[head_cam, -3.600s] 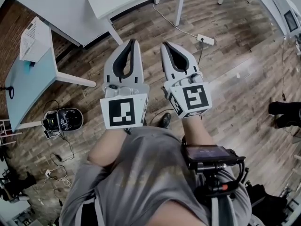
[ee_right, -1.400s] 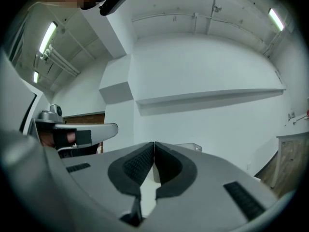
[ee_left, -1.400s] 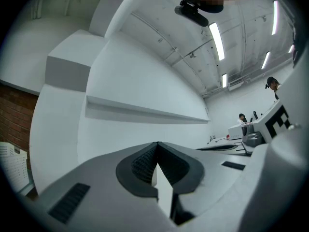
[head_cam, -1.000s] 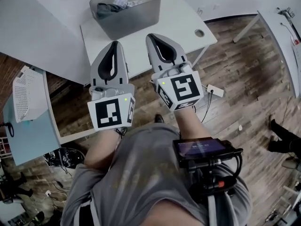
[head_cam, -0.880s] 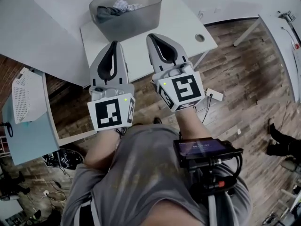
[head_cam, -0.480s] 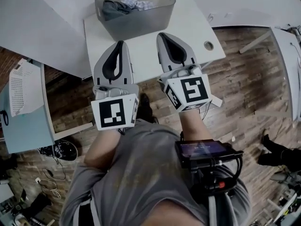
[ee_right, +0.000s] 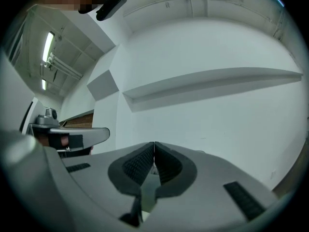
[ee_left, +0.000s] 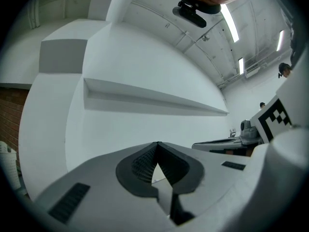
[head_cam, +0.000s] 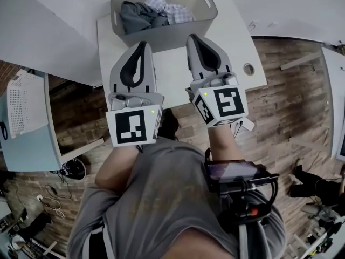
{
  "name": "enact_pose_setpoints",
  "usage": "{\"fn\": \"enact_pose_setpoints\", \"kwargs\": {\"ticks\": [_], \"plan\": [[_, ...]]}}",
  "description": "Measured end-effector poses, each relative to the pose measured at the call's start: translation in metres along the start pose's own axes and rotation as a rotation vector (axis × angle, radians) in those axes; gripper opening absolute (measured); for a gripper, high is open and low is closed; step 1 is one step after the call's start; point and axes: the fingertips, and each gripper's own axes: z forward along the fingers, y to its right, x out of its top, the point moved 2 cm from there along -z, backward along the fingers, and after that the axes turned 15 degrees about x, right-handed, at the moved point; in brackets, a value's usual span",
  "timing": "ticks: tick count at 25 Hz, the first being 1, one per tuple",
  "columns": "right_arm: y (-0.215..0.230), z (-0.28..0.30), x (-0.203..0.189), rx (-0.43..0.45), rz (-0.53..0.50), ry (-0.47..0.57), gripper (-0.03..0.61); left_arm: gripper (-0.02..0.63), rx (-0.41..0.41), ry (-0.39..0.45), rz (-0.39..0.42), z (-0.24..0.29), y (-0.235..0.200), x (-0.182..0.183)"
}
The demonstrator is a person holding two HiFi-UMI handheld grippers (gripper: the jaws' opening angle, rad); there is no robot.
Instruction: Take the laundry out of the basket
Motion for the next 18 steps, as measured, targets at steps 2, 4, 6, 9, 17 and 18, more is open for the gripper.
{"fn": "enact_pose_setpoints", "kwargs": {"ticks": [2,4,6,9,17,18], "plan": [[0.013,0.016,-0.001,0.005,0.005,-0.004,0.008,0.008,-0.001,-0.001,0.005,0.020,-0.001,-0.001],[0.026,0.032,-0.001,0.008,0.006,-0.004,0.008,0.008,-0.002,0.000,0.004,0.041,-0.003,-0.001],[0.037,0.047,-0.001,0.014,0.004,-0.006,0.008,0.008,0.000,0.003,0.000,0.061,-0.005,-0.002],[0.052,0.068,-0.003,0.023,-0.010,-0.015,0.008,0.008,-0.002,0.014,-0.011,0.086,-0.008,-0.003],[0.072,0.102,0.017,0.030,-0.071,-0.001,0.008,0.008,0.014,0.068,-0.044,0.124,-0.021,0.006],[0.075,0.105,0.019,0.032,-0.075,0.001,0.008,0.008,0.019,0.070,-0.047,0.127,-0.023,0.007]]}}
